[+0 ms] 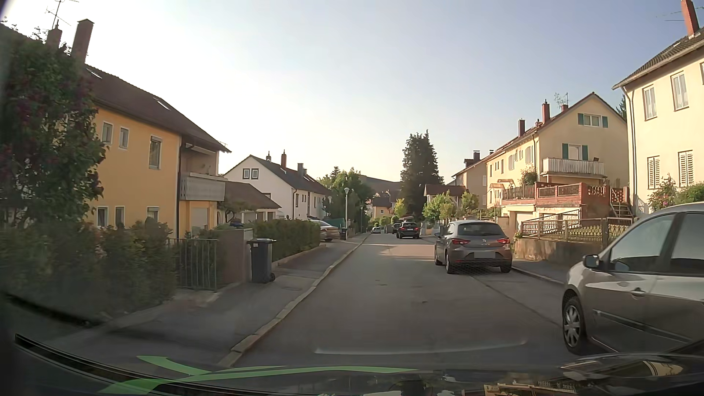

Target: Follow the waypoints while adhering to traffic rules and regulations

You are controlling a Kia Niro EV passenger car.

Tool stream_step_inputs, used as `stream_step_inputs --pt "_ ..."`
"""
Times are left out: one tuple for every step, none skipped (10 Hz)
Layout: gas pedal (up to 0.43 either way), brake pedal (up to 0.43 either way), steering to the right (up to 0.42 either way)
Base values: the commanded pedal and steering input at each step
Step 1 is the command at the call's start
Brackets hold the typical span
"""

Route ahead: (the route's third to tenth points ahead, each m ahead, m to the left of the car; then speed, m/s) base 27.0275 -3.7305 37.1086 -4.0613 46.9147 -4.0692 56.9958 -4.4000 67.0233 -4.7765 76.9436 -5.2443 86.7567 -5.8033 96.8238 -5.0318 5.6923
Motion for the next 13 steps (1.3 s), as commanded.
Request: stream_step_inputs --pt "0.0 0.0 -0.002" --pt "0.0 0.0 -0.001" --pt "0.0 0.0 0.0" --pt "0.0 0.0 0.0" --pt "0.0 0.0 0.0" --pt "0.008 0.0 0.001" --pt "0.02 0.0 0.002" --pt "0.02 0.0 0.003" --pt "0.02 0.0 0.003" --pt "0.02 0.0 0.003" --pt "0.02 0.0 0.003" --pt "0.02 0.0 0.001" --pt "0.02 0.0 -0.003"
